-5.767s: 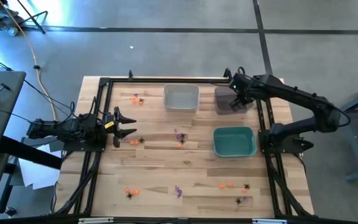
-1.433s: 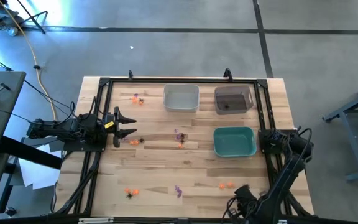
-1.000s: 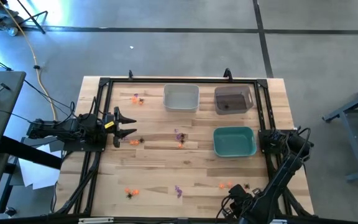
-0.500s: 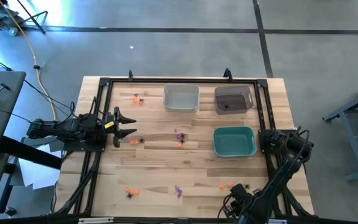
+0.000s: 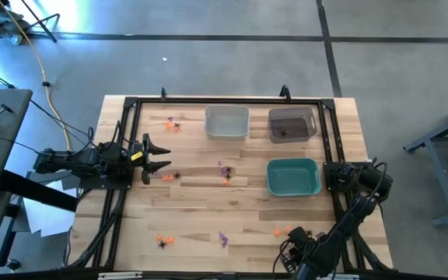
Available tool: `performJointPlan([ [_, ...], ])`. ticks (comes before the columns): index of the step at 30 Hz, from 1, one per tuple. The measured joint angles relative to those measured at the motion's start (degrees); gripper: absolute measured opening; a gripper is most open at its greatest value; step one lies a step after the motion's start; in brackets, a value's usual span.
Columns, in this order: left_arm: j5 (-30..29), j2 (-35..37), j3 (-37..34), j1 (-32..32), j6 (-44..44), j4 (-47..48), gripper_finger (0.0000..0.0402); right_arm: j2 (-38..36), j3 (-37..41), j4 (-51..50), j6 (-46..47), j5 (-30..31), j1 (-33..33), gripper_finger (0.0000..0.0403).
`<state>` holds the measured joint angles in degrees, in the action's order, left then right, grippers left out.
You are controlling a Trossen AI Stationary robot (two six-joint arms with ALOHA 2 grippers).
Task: Sort Halloween decoration
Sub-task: Put the black spider toy into the black bin
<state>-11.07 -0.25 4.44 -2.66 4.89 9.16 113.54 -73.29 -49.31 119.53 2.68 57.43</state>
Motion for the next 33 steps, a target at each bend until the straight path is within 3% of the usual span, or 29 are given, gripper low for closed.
performJointPlan([
  [8, 0.0, 0.0, 0.01, 0.0, 0.0, -0.01, 0.0186, 0.1, 0.87, 1.31, 0.0, 0.37, 0.0, 0.0128],
  [20, 0.0, 0.01, 0.01, 0.0, 0.0, -0.01, 0.0186, -1.09, 1.04, 2.79, -0.02, 1.62, 0.0, 0.0009],
  [33, 0.0, 0.0, -0.01, 0.0, 0.0, 0.01, 0.0186, -4.32, 1.2, 3.17, -1.16, 0.33, -0.55, 0.0002],
])
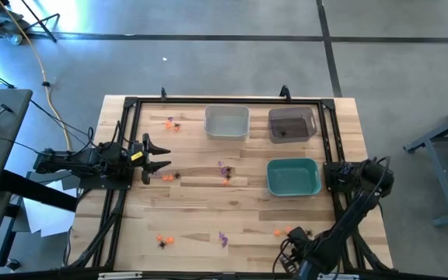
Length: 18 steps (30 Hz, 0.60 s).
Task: Sort Halloween decoration
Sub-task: Put the black spider toy into the black bin
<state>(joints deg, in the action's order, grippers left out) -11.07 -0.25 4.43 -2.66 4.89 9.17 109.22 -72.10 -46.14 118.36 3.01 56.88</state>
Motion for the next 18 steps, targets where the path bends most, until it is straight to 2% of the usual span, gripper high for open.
performJointPlan([
  [4, 0.0, 0.0, 0.02, -0.01, 0.01, 0.0, 0.0186, -4.97, 0.0, -1.3, -1.47, 1.76, -1.24, 0.0001],
  [9, 0.0, 0.02, 0.02, 0.0, 0.0, 0.0, 0.0186, -13.26, -0.07, -6.39, -1.87, 9.4, -2.43, 0.0001],
  [13, 0.0, 0.0, 0.01, -0.02, 0.01, 0.0, 0.0186, -19.35, -0.13, -14.37, -1.94, 13.35, -3.61, 0.0001],
  [18, 0.0, 0.02, 0.02, -0.02, 0.0, 0.0, 0.0186, -25.18, -0.13, -28.38, -4.67, 13.92, -7.78, 0.0001],
])
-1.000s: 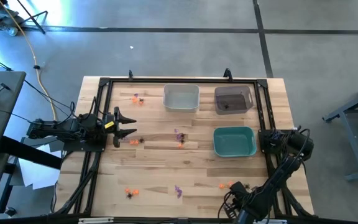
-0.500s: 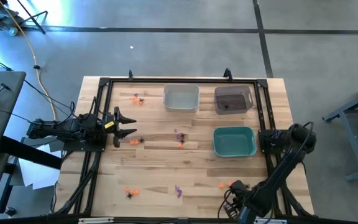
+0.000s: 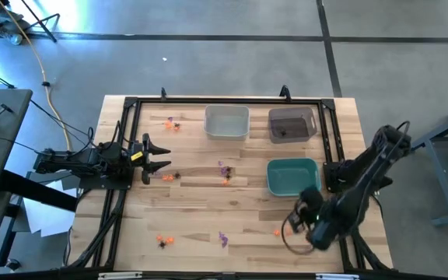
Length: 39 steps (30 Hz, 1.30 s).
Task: Sort Halloween decoration
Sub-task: Put the black spider toy into the black bin
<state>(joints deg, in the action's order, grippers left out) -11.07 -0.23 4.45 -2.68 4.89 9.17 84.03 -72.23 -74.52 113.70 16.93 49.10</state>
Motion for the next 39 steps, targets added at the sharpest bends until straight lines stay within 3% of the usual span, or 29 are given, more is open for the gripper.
performJointPlan([
  [7, 0.0, 0.0, -0.01, 0.0, 0.0, -0.01, 0.0186, -7.87, 0.0, -10.72, -12.43, 4.1, -12.07, 0.0001],
  [13, 0.0, 0.0, 0.0, 0.0, 0.0, 0.0, 0.0186, -13.27, -0.02, -15.49, -27.19, 5.78, -28.09, 0.0001],
  [22, 0.0, -0.01, 0.0, 0.01, 0.0, -0.01, 0.0186, -14.6, -0.02, -10.0, -59.72, 6.9, -58.92, 0.0001],
  [28, 0.0, -0.01, 0.0, 0.01, 0.0, -0.01, 0.0186, -11.56, -0.04, 2.05, -79.91, -0.51, -76.8, 0.0001],
  [33, 0.0, 0.0, 0.0, 0.0, 0.0, 0.0, 0.0186, -5.45, -0.04, 6.58, -89.08, -5.32, -85.27, 0.0009],
  [39, 0.0, -0.01, 0.0, 0.02, 0.0, 0.0, 0.0186, -0.09, -0.04, 9.27, -94.67, -8.14, -87.75, 0.0056],
])
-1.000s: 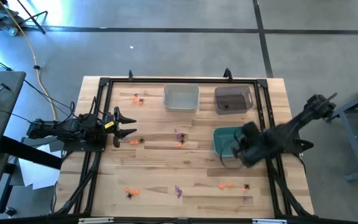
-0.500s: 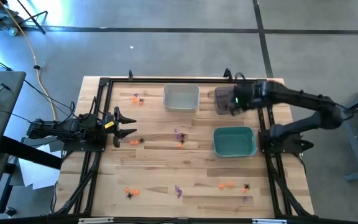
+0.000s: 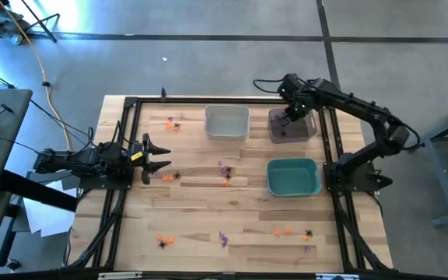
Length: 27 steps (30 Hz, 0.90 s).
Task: Sort Halloween decoration
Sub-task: Put the black spider toy into the black bin
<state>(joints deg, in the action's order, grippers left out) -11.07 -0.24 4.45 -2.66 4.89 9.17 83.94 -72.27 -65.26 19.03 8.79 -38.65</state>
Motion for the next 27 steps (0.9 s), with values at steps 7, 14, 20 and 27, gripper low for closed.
performJointPlan([
  [7, 0.0, 0.0, 0.0, 0.0, 0.0, 0.0, 0.0186, 0.75, 0.0, -0.38, 0.13, -0.45, 0.02, 0.0127],
  [14, 0.0, -0.01, 0.0, 0.0, 0.02, 0.0, 0.0186, -3.93, 0.0, -4.45, 3.44, -0.02, 3.74, 0.0133],
  [20, 0.0, 0.0, 0.0, -0.01, 0.0, -0.01, 0.0186, -10.61, 0.0, -11.27, 15.18, 0.11, 16.18, 0.0119],
  [27, 0.0, -0.01, 0.0, -0.02, 0.0, 0.0, 0.0186, -13.14, -0.02, -13.19, 40.54, 0.13, 41.09, 0.0117],
])
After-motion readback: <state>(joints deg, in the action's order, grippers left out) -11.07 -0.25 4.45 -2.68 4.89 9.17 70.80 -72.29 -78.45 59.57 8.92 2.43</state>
